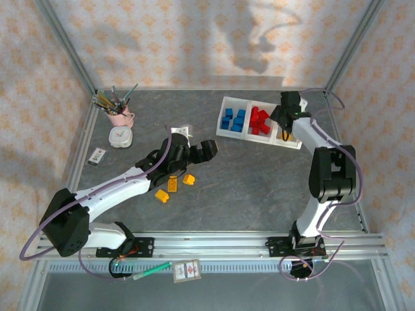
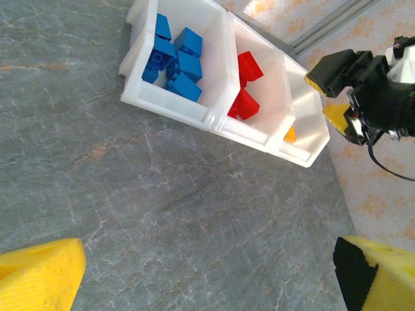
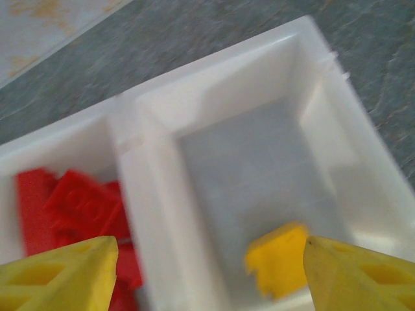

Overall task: Sort the legos into containers by color
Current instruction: Place the lego in the container, then pick up the lego from the center of the table.

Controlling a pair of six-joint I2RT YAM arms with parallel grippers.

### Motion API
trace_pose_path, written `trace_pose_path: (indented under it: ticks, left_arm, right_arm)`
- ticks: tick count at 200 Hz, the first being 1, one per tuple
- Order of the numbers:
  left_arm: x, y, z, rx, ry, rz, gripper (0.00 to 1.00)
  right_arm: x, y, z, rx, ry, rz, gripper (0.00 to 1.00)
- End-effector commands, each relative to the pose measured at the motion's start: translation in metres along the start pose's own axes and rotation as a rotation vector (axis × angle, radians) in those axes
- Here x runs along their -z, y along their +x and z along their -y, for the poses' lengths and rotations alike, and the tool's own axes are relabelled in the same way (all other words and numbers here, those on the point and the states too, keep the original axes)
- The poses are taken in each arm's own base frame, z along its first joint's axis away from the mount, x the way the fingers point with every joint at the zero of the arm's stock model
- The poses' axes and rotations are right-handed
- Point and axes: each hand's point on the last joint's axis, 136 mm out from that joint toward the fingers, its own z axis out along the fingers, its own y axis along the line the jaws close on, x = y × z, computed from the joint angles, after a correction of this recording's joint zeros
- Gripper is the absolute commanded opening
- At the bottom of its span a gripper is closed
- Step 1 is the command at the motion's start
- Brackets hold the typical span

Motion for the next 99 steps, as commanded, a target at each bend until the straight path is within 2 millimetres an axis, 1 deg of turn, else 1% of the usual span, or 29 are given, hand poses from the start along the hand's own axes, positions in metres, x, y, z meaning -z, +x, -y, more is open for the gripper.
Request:
trace_pose_path:
  ticks: [1,29,43,75,99]
  left_arm:
    - [0.018,-0.019,0.005,-0.024,-0.014,0.067,0.99]
    - [0.033,-0.018,-0.014,-0.01,-0.064,0.093,0.99]
    - [0.044,-0.017,-0.027,0.009,-0.096,0.109,0.99]
    - [0.07,-0.013,-0.064,0.057,-0.172,0.148,0.99]
    - [0.09,-0.01,-0.093,0.107,-0.238,0.174,0.99]
  right_arm:
    - [0.034,0.016,-0.03,0.027,-0.117,-0.013,0.77]
    - [0.059,0.059,-0.057,0.106,-0.167,-0.059,0.79]
    - [0.071,0.086,-0.075,0.159,-0.207,-0.097,0.8]
    - [0.092,0.147,-0.108,0.265,-0.272,-0.177,0.82]
    - [0.11,0.196,-0.14,0.357,-0.349,-0.238,0.83]
